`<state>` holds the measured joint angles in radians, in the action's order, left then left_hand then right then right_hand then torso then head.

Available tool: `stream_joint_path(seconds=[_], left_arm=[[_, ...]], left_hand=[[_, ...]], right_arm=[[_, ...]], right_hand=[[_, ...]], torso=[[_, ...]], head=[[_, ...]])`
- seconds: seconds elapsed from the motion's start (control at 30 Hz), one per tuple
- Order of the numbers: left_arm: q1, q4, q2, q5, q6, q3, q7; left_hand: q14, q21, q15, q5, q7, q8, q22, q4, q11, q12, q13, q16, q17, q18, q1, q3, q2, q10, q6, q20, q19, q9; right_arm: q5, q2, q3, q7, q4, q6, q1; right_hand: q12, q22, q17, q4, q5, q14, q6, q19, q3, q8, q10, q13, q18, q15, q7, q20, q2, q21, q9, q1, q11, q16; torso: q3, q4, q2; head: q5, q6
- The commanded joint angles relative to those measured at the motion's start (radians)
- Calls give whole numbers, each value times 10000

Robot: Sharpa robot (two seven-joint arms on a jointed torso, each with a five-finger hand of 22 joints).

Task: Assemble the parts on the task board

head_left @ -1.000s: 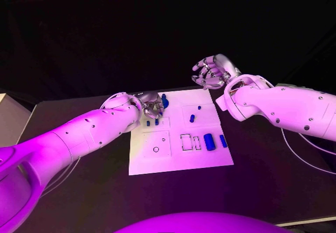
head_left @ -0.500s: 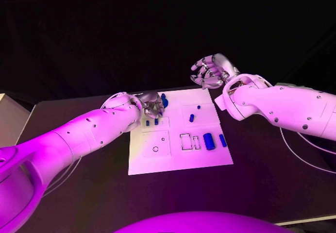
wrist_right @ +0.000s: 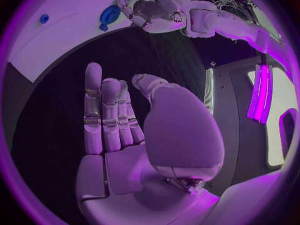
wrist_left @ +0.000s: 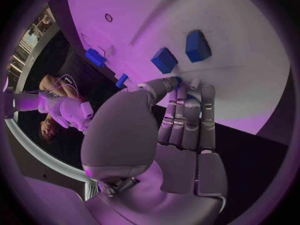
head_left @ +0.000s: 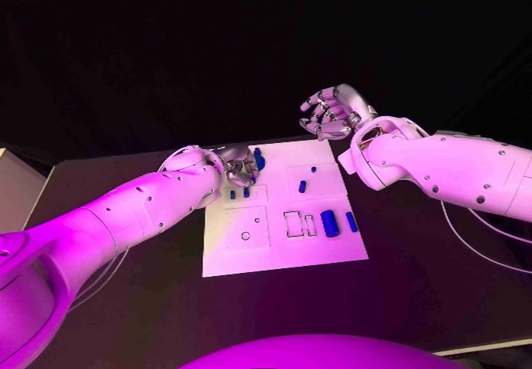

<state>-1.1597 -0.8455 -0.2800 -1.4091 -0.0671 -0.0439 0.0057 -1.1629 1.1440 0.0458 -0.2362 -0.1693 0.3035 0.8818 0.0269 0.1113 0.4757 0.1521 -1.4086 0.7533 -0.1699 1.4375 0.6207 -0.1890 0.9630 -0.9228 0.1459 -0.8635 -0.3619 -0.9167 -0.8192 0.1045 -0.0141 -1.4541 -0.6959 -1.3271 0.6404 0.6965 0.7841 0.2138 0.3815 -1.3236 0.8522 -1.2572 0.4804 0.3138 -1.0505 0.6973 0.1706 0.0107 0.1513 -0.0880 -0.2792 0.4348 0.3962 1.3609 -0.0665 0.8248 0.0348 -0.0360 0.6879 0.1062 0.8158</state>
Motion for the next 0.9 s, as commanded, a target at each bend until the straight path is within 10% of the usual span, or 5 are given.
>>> stream_joint_path(seconds=[0.03,0.9], left_arm=[[69,77,4,-101,226,49,-120],[98,-98,-54,267,-1001,53,632]], left_hand=[[-129,166,-26,38,13,-27,172,90,-12,43,38,-69,116,-63,41,7,114,129,-115,-22,-126,21],[-848,819,-137,19,54,-94,975,225,-121,37,128,-338,858,105,-52,-5,334,574,-539,-131,-880,61]], right_arm=[[10,12,-7,142,2,-14,-2],[44,20,-8,180,3,-38,-2]], right_hand=[[-47,-14,-9,-70,34,50,4,-38,16,42,61,-15,114,3,49,-7,-16,-43,16,-113,-18,-57],[-52,-46,-31,-78,43,50,8,-51,21,58,64,-41,115,4,48,-8,-11,-80,20,-127,-18,-123]], torso=[[-3,-6,-3],[-4,-13,-8]], head=[[7,4],[24,-16]])
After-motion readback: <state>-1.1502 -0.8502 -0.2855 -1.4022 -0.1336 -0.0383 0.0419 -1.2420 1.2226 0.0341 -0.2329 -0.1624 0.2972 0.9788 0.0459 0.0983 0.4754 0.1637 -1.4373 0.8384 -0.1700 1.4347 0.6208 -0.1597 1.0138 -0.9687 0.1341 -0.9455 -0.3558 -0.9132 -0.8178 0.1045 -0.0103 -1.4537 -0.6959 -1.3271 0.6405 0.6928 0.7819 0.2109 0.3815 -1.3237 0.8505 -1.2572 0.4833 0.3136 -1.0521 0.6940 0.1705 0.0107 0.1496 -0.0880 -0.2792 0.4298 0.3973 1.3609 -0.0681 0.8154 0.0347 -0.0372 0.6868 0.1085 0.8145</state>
